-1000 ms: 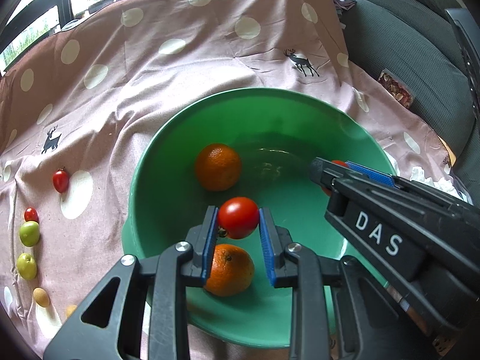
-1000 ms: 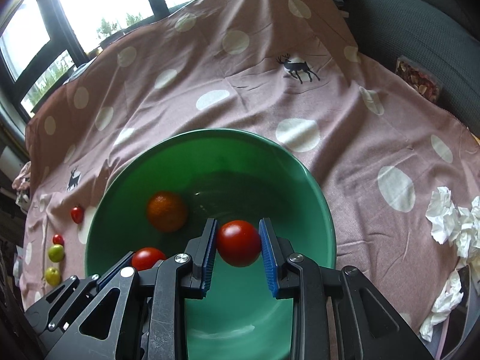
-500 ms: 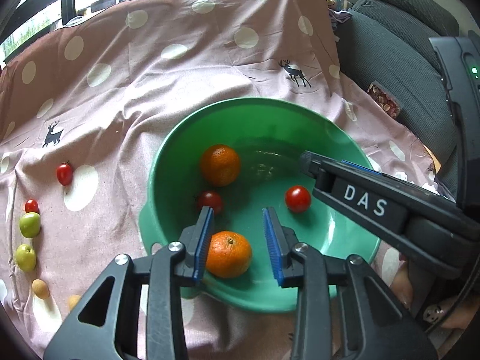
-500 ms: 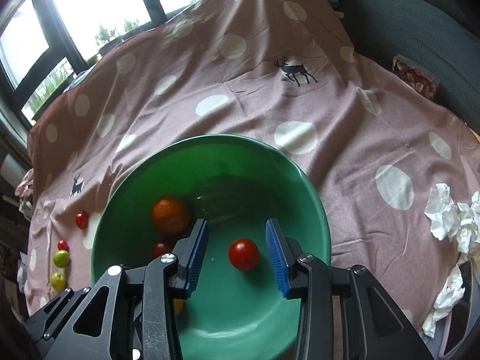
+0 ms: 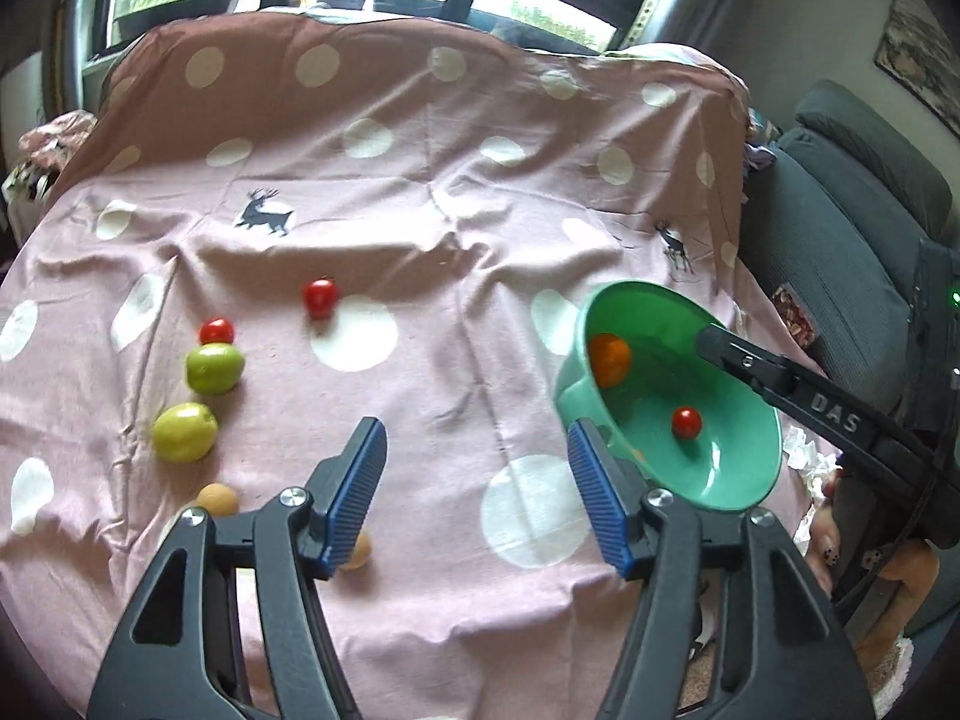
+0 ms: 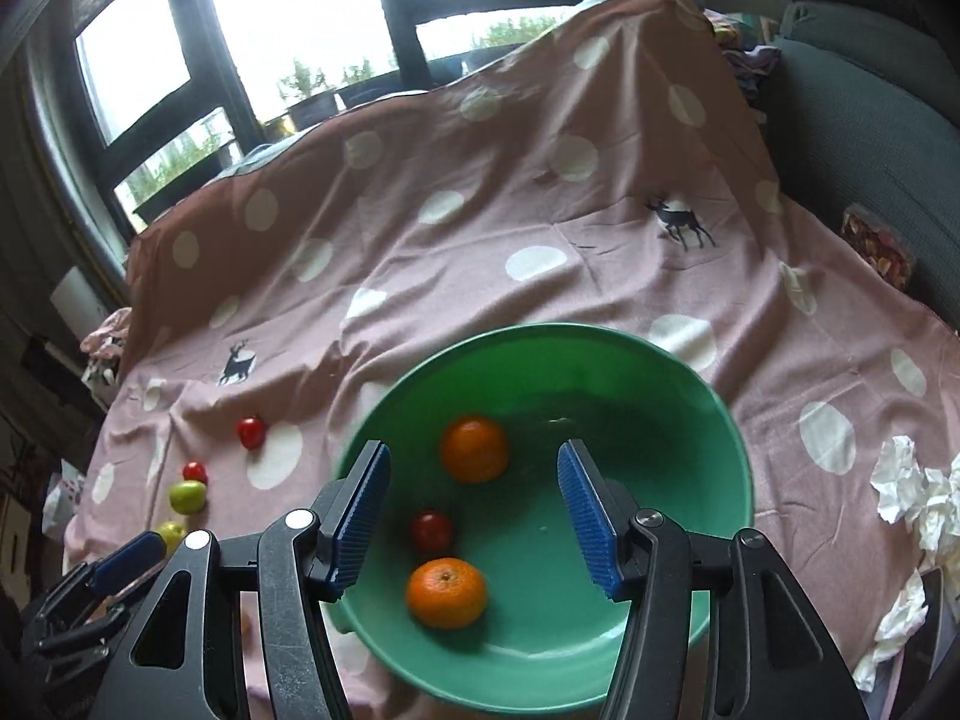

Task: Organize fruits
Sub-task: 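Move both open grippers back to the small brown fruits on the cloth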

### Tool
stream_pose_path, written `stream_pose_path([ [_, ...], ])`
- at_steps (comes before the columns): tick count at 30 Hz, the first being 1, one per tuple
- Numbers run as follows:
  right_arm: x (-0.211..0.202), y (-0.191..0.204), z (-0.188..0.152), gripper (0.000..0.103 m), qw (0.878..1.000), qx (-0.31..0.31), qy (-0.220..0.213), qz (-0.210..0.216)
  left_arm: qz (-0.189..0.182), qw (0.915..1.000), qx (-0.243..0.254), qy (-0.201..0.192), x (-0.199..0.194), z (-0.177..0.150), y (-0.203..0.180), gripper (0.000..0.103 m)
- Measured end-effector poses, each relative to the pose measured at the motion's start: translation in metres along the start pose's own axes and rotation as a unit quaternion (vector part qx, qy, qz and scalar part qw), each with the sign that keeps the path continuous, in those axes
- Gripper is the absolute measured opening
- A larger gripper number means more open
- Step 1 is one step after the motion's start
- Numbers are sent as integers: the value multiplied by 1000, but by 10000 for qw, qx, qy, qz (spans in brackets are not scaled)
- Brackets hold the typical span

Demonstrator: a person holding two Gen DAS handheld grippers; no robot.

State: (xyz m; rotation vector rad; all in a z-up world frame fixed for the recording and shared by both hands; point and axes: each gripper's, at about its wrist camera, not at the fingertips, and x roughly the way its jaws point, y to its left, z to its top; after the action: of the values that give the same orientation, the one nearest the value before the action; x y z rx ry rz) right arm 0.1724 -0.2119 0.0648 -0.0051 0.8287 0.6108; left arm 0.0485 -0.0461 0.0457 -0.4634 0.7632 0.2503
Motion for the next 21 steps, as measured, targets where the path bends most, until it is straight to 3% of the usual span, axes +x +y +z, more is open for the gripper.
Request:
stream_pose_path([
  [2,2,17,-3,65,9991,-127,87,398,213,9995,-214,25,-6,-3,25,63],
  [5,10,43,-9,66,9950,-361,319,880,615,9972,-419,-32,-13,-10,57,63],
  [10,27,82,-25,66,9839,-722,758,1447,623,9951,-755,104,-10,-26,96,63],
  [15,53,107,-45,66,9724,-873,1318,1718,826,9947,-577,192,3,-29,113,61],
  [19,68,114,-61,66,9638,-861,1722,1845,840,9922,-841,380,15,-31,133,60],
  [21,73,116,-67,64,9603,-905,1854,1878,901,9917,-885,253,14,-29,137,51],
])
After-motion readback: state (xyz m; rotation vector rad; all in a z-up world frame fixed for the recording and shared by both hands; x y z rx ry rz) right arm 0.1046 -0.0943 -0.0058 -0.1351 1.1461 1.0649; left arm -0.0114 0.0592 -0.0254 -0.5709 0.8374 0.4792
